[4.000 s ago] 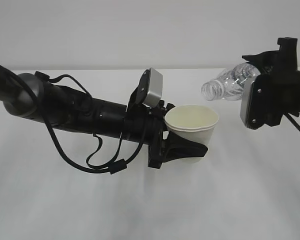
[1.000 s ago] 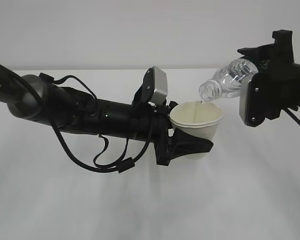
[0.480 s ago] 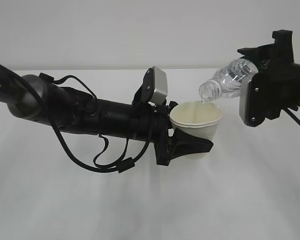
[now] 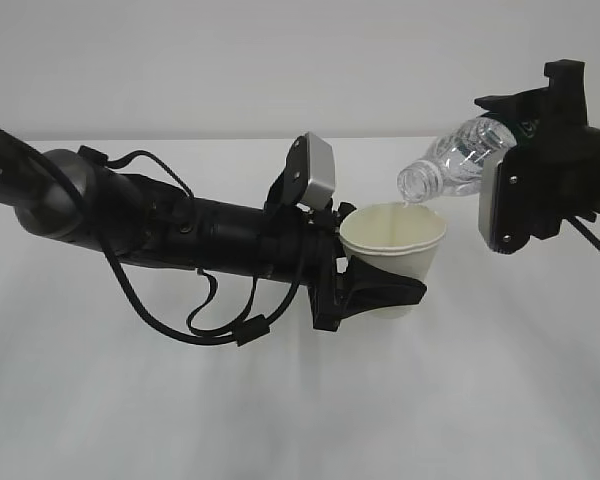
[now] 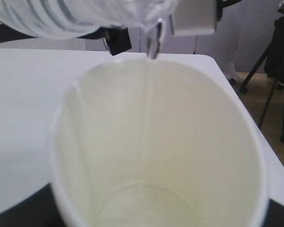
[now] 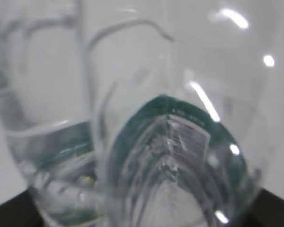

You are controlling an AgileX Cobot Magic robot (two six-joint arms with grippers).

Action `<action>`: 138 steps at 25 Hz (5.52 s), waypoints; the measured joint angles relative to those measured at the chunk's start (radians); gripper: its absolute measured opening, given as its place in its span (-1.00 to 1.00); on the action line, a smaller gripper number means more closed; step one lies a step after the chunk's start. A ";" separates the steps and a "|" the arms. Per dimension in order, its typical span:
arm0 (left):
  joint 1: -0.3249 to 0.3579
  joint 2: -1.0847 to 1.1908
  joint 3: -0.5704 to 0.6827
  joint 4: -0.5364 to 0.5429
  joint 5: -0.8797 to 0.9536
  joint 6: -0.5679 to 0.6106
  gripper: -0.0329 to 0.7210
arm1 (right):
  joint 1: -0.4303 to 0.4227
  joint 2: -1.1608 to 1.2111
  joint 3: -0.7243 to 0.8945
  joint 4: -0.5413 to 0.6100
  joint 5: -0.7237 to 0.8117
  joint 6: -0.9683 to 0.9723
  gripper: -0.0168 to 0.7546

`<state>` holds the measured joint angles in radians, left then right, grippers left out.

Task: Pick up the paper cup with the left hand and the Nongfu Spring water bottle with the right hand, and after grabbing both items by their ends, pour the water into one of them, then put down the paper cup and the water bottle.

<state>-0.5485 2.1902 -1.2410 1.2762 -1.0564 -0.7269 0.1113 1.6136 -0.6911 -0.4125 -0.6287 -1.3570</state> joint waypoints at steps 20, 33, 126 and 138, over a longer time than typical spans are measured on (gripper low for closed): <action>0.000 0.000 0.000 0.000 0.000 0.000 0.25 | 0.000 0.000 0.000 -0.017 -0.002 -0.002 0.34; 0.000 0.000 0.000 0.002 -0.002 0.000 0.25 | 0.000 0.000 -0.002 -0.021 -0.014 -0.002 0.34; -0.019 0.000 0.000 0.013 0.002 0.000 0.24 | 0.000 0.000 -0.004 -0.026 -0.029 -0.048 0.34; -0.019 0.000 0.000 0.013 0.004 0.000 0.24 | 0.000 0.000 -0.004 -0.033 -0.031 -0.058 0.34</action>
<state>-0.5678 2.1902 -1.2410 1.2895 -1.0525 -0.7269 0.1113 1.6136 -0.6949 -0.4460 -0.6593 -1.4151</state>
